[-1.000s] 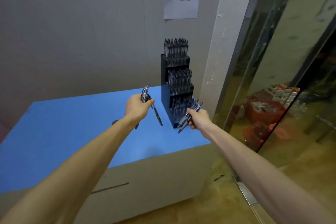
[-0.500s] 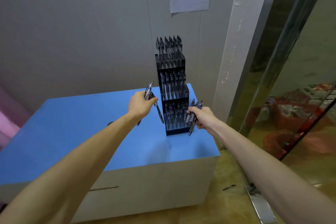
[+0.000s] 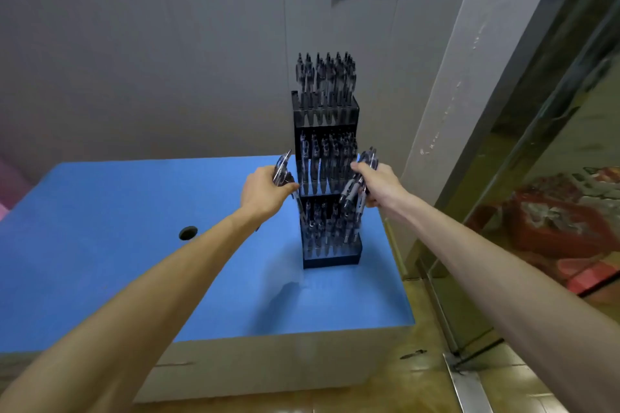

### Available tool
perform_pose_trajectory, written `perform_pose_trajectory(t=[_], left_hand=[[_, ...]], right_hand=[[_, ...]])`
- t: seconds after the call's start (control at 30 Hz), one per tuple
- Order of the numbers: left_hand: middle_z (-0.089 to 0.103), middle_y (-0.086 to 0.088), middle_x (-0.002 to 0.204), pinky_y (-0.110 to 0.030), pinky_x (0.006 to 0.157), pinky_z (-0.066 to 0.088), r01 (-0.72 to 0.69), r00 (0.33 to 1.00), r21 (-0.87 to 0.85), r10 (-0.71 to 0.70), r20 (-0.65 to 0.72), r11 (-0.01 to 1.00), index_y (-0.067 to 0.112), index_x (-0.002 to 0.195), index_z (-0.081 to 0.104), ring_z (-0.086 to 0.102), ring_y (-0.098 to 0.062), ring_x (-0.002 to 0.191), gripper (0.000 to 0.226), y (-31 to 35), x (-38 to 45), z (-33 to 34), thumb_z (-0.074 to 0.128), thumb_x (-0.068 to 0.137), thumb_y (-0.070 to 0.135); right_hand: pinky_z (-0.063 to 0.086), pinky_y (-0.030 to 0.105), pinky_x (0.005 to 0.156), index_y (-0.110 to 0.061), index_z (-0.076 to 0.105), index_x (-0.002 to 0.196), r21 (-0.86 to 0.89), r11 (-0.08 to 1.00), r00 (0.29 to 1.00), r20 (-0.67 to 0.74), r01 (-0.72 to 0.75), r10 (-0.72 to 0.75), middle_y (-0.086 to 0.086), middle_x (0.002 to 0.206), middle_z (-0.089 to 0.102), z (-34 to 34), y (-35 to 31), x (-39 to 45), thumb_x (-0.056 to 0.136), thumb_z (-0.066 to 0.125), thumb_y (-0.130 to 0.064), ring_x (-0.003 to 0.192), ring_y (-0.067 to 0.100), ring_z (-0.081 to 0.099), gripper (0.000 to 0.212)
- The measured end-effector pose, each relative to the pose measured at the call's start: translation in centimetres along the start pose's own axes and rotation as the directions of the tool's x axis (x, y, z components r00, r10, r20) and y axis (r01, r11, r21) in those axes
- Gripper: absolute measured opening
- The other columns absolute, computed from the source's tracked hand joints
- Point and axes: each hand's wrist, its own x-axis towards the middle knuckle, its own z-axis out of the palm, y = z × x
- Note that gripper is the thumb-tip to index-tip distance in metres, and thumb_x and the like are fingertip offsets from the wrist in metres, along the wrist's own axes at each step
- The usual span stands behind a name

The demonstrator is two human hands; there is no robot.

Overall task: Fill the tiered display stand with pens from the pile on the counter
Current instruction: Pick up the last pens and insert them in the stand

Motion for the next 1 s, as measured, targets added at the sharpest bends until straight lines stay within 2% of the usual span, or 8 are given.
perform_pose_trajectory(t=[0.13, 0.23, 0.37, 0.57, 0.7, 0.77, 0.87, 1.0], left_hand=[[0.066, -0.001, 0.072, -0.037, 0.064, 0.050, -0.006, 0.999, 0.032, 0.005, 0.034, 0.999, 0.017, 0.080, 0.066, 0.060, -0.023, 0.068, 0.022, -1.6, 1.0, 1.3, 0.078, 0.087, 0.034], [0.070, -0.001, 0.080, -0.045, 0.073, 0.056, -0.044, 0.998, 0.052, 0.041, 0.049, 0.998, 0.017, 0.084, 0.067, 0.066, -0.024, 0.079, 0.024, -2.3, 1.2, 2.1, 0.078, 0.087, 0.038], [0.068, 0.003, 0.076, -0.043, 0.067, 0.052, -0.114, 0.993, 0.131, 0.112, 0.024, 0.985, 0.024, 0.083, 0.065, 0.062, -0.023, 0.073, 0.022, -2.6, 1.5, 2.8, 0.076, 0.086, 0.042], [0.065, 0.006, 0.069, -0.035, 0.060, 0.045, -0.116, 0.993, 0.144, 0.117, 0.001, 0.983, 0.026, 0.085, 0.067, 0.056, -0.018, 0.066, 0.020, -2.6, 0.8, 4.0, 0.079, 0.083, 0.042], [0.057, -0.003, 0.062, -0.033, 0.054, 0.036, -0.103, 0.995, 0.209, 0.099, 0.028, 0.973, 0.026, 0.086, 0.065, 0.044, -0.018, 0.057, 0.021, -3.0, 0.2, 4.8, 0.079, 0.086, 0.042], [0.057, -0.004, 0.061, -0.033, 0.053, 0.036, -0.088, 0.996, 0.200, 0.089, 0.008, 0.976, 0.026, 0.084, 0.064, 0.044, -0.019, 0.056, 0.022, -3.3, 0.3, 4.8, 0.079, 0.085, 0.043], [0.050, 0.001, 0.056, -0.032, 0.051, 0.030, -0.114, 0.993, 0.245, 0.109, 0.033, 0.963, 0.020, 0.079, 0.062, 0.041, -0.018, 0.054, 0.031, -3.2, 0.5, 4.2, 0.079, 0.085, 0.045], [0.053, 0.006, 0.057, -0.032, 0.051, 0.032, -0.179, 0.983, 0.293, 0.158, 0.094, 0.939, 0.019, 0.081, 0.063, 0.047, -0.016, 0.054, 0.030, -3.3, 0.7, 3.7, 0.079, 0.086, 0.044]], right_hand=[[0.025, 0.028, 0.050, -0.023, 0.028, 0.071, -0.170, 0.965, 0.978, 0.089, 0.200, -0.187, -0.007, 0.054, 0.029, 1.3, 1.1, 2.2, 0.105, 0.051, -0.031, 0.050, 0.016, 0.026, 0.042], [0.032, 0.030, 0.057, -0.018, 0.036, 0.078, -0.299, 0.909, 0.956, 0.136, 0.290, -0.260, -0.003, 0.065, 0.039, 1.9, 1.9, 2.6, 0.105, 0.052, -0.038, 0.058, 0.014, 0.036, 0.037], [0.040, 0.032, 0.062, -0.014, 0.046, 0.079, -0.403, 0.826, 0.918, 0.219, 0.395, -0.332, 0.000, 0.070, 0.052, 2.4, 2.5, 3.5, 0.099, 0.063, -0.039, 0.064, 0.015, 0.046, 0.036], [0.053, 0.031, 0.062, -0.021, 0.066, 0.082, -0.370, 0.835, 0.913, 0.183, 0.408, -0.364, -0.001, 0.067, 0.070, 3.0, 3.3, 4.4, 0.087, 0.077, -0.038, 0.065, 0.016, 0.067, 0.021], [0.051, 0.035, 0.064, -0.011, 0.063, 0.085, -0.355, 0.849, 0.918, 0.219, 0.391, -0.331, 0.010, 0.072, 0.070, 3.0, 3.9, 4.7, 0.097, 0.066, -0.032, 0.065, 0.024, 0.064, 0.025], [0.047, 0.027, 0.056, -0.010, 0.060, 0.088, -0.372, 0.837, 0.912, 0.250, 0.402, -0.326, 0.013, 0.077, 0.070, 2.9, 4.3, 4.8, 0.100, 0.062, -0.031, 0.059, 0.021, 0.057, 0.024], [0.039, 0.020, 0.050, -0.009, 0.054, 0.097, -0.402, 0.818, 0.907, 0.264, 0.412, -0.327, 0.007, 0.075, 0.062, 2.8, 4.5, 4.8, 0.100, 0.061, -0.026, 0.057, 0.013, 0.047, 0.019], [0.036, 0.027, 0.050, -0.007, 0.048, 0.099, -0.456, 0.769, 0.892, 0.283, 0.448, -0.352, 0.001, 0.067, 0.050, 2.9, 4.5, 4.8, 0.100, 0.061, -0.028, 0.055, 0.015, 0.043, 0.025]])
